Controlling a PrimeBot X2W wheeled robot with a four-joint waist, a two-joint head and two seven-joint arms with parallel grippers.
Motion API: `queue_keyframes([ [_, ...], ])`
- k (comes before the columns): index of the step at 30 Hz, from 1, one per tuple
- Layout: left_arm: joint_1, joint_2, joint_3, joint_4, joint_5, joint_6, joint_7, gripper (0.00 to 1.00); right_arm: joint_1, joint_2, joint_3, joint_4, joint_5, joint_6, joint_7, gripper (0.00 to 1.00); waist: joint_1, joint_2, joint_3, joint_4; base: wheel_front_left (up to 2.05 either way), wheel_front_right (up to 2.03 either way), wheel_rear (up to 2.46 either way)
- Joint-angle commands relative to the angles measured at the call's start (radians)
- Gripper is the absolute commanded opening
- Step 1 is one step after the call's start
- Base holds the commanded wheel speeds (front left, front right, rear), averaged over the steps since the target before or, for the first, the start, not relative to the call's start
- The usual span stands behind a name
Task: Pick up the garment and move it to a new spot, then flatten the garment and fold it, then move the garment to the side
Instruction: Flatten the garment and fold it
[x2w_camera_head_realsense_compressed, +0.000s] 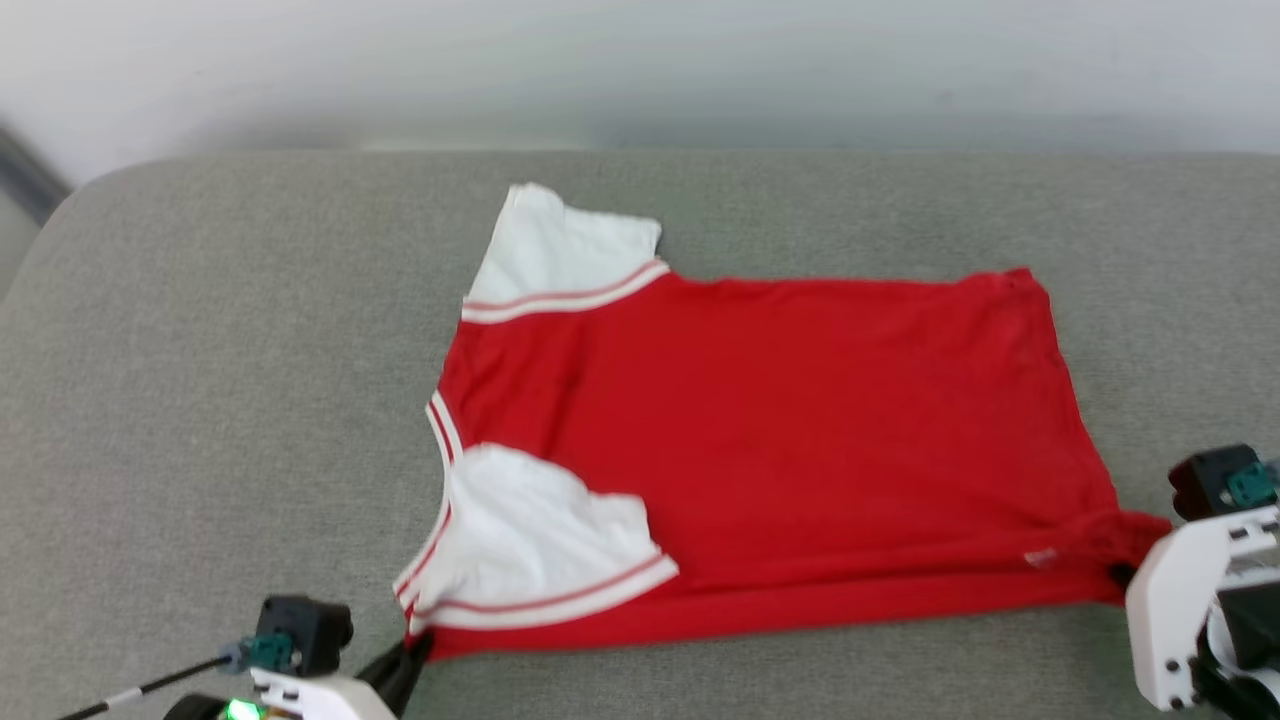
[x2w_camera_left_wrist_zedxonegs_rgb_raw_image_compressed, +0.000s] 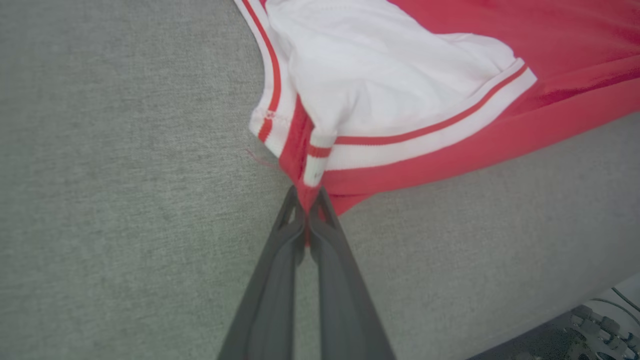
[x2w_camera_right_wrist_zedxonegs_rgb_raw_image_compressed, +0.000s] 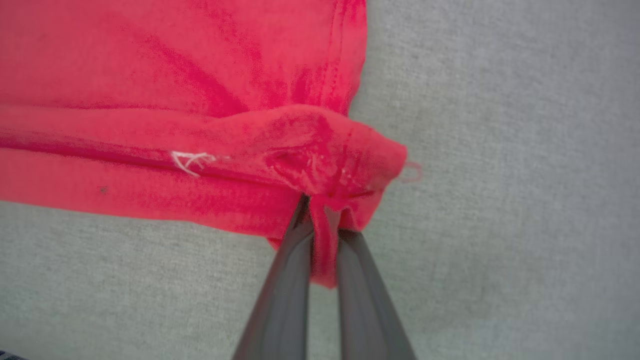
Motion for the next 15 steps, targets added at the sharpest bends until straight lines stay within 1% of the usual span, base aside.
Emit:
queue_keyframes([
  [1, 0.024, 0.017, 0.000, -0.005, -0.004, 0.009, 0.007, 0.00, 0.035, -0.019, -0.016, -0.022, 0.005, -0.002, 0.017, 0.00, 0.0000, 0.0000, -0.019, -0.017, 0.00, 0.00, 0.00],
  [5, 0.081, 0.032, -0.026, -0.023, -0.016, 0.011, 0.034, 0.00, 0.109, -0.039, -0.053, -0.090, 0.007, -0.002, 0.060, 0.00, 0.0000, 0.0000, -0.025, -0.023, 0.00, 0.00, 0.00],
  [9, 0.100, 0.035, -0.044, -0.021, -0.021, 0.007, 0.051, 0.00, 0.151, -0.030, -0.071, -0.117, 0.004, -0.002, 0.080, 0.00, 0.0000, 0.0000, -0.023, -0.028, 0.00, 0.00, 0.00],
  [14, 0.086, 0.005, -0.068, 0.015, -0.027, -0.012, 0.064, 0.00, 0.176, -0.008, -0.069, -0.106, 0.002, -0.002, 0.078, 0.00, 0.0000, 0.0000, -0.014, -0.029, 0.00, 0.00, 0.00],
  [15, 0.065, -0.013, -0.083, 0.039, -0.022, -0.033, 0.060, 0.64, 0.160, 0.002, -0.061, -0.095, -0.010, -0.002, 0.054, 1.00, 0.0000, 0.0000, -0.009, -0.029, 0.00, 0.00, 0.00],
])
